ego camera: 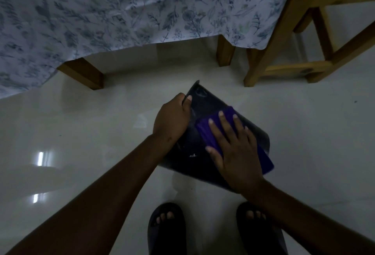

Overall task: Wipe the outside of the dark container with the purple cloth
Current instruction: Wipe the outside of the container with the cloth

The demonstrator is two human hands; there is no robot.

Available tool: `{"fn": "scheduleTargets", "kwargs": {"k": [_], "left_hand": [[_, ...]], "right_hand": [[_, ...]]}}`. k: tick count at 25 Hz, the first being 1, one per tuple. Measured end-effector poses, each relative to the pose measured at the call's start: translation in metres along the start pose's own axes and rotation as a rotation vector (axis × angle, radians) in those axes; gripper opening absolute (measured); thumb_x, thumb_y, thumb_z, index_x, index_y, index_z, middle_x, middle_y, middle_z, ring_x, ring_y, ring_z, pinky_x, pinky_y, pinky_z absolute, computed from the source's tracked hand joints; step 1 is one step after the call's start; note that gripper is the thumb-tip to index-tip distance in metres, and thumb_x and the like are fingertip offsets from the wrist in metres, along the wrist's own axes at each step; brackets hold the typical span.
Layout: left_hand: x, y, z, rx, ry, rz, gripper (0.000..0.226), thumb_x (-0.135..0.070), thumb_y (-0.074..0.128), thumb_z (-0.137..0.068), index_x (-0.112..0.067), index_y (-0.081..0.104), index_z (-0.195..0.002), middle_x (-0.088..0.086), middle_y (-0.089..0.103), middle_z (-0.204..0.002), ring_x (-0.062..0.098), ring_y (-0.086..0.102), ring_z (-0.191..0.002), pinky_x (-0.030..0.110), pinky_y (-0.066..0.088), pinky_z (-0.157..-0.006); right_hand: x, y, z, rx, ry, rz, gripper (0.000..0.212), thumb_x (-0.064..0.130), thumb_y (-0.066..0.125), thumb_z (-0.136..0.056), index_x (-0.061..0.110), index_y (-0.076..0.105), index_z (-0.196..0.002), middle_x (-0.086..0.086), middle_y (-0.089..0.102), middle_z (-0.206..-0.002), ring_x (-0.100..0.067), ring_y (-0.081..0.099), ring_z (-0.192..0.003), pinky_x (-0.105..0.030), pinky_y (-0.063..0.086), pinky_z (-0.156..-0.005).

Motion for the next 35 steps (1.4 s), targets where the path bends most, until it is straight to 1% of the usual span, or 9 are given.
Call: {"fn": "scheduleTargets", "kwargs": {"k": [5,10,15,18,21,23,25,30,35], "left_hand": [[0.009,-0.003,0.006,-0.006,-0.042,0.021,0.034,-0.038,0.031,-0.102,-0.017,0.048,-0.081,0.001,0.056,-0.075,0.02,0.054,-0.068,0.03,0.037,-0.061],[-0.003,0.003,-0.008,0.02,-0.09,-0.07,0.035,-0.04,0.033,-0.101,-0.016,0.05,-0.082,0.002,0.057,-0.075,0.024,0.057,-0.072,0.03,0.036,-0.059],[0.008,-0.002,0.026,0.205,-0.08,0.303,0.023,-0.034,0.041,-0.1,-0.02,0.049,-0.116,-0.011,0.056,-0.091,-0.005,0.054,-0.077,0.009,0.041,-0.057],[0.009,-0.002,0.03,0.093,-0.043,0.249,0.027,-0.036,0.037,-0.101,-0.017,0.05,-0.116,-0.006,0.059,-0.094,-0.002,0.055,-0.074,0.006,0.043,-0.056],[0.0,0.001,0.001,0.091,-0.047,0.138,0.03,-0.036,0.035,-0.101,-0.014,0.055,-0.102,0.002,0.063,-0.09,0.017,0.06,-0.076,0.025,0.045,-0.062],[-0.002,0.004,-0.008,0.111,-0.033,0.103,0.03,-0.034,0.034,-0.102,-0.014,0.055,-0.101,0.003,0.063,-0.089,0.016,0.058,-0.075,0.024,0.043,-0.06],[0.0,0.005,-0.005,0.116,-0.018,0.118,0.028,-0.033,0.034,-0.102,-0.014,0.054,-0.102,-0.001,0.06,-0.087,0.009,0.054,-0.07,0.02,0.04,-0.058],[0.001,0.005,0.001,0.124,-0.042,0.149,0.032,-0.036,0.032,-0.102,-0.012,0.053,-0.107,0.001,0.059,-0.092,0.017,0.057,-0.078,0.026,0.041,-0.062],[0.001,0.008,-0.004,0.146,-0.014,0.105,0.032,-0.037,0.033,-0.102,-0.013,0.054,-0.105,0.005,0.064,-0.095,0.02,0.06,-0.081,0.03,0.044,-0.069]], "right_hand": [[-0.046,-0.008,-0.078,0.084,0.242,-0.305,0.057,0.053,0.024,-0.098,0.028,0.024,-0.15,-0.002,0.037,-0.154,-0.025,0.042,-0.136,-0.044,0.033,-0.11],[0.003,-0.003,0.0,0.013,0.056,-0.048,0.063,0.055,0.02,-0.096,0.029,0.01,-0.153,-0.003,0.013,-0.162,-0.029,0.012,-0.147,-0.048,0.017,-0.113],[-0.039,-0.014,-0.058,-0.023,0.153,-0.111,0.057,0.052,0.023,-0.098,0.027,0.023,-0.15,-0.003,0.032,-0.157,-0.026,0.033,-0.141,-0.046,0.029,-0.114],[-0.054,-0.014,-0.079,0.016,0.241,-0.188,0.056,0.05,0.023,-0.099,0.025,0.028,-0.148,-0.003,0.04,-0.152,-0.024,0.041,-0.137,-0.043,0.031,-0.111],[-0.032,-0.009,-0.035,-0.006,0.177,-0.139,0.058,0.051,0.016,-0.098,0.028,0.018,-0.151,-0.004,0.025,-0.159,-0.029,0.025,-0.145,-0.05,0.023,-0.115],[-0.001,-0.004,0.014,-0.005,0.047,-0.034,0.057,0.051,0.014,-0.098,0.032,0.015,-0.152,-0.003,0.015,-0.162,-0.03,0.01,-0.148,-0.052,0.016,-0.115],[0.002,0.0,0.011,-0.029,-0.008,0.004,0.056,0.051,0.02,-0.098,0.032,0.019,-0.151,-0.005,0.018,-0.161,-0.031,0.012,-0.148,-0.053,0.019,-0.114],[-0.038,-0.014,-0.062,0.004,0.312,-0.146,0.055,0.044,0.023,-0.099,0.022,0.022,-0.15,-0.01,0.031,-0.156,-0.031,0.029,-0.142,-0.054,0.028,-0.112],[0.011,0.004,0.029,0.032,-0.003,0.022,0.06,0.054,0.014,-0.097,0.028,0.014,-0.151,-0.005,0.01,-0.162,-0.032,0.008,-0.149,-0.057,0.017,-0.115]]}}
Point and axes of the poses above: each hand's wrist, its own z-axis away from the middle knuckle, its own y-axis out of the palm, x = y × z, the point moved 4 cm from there along -z, towards the middle knuckle
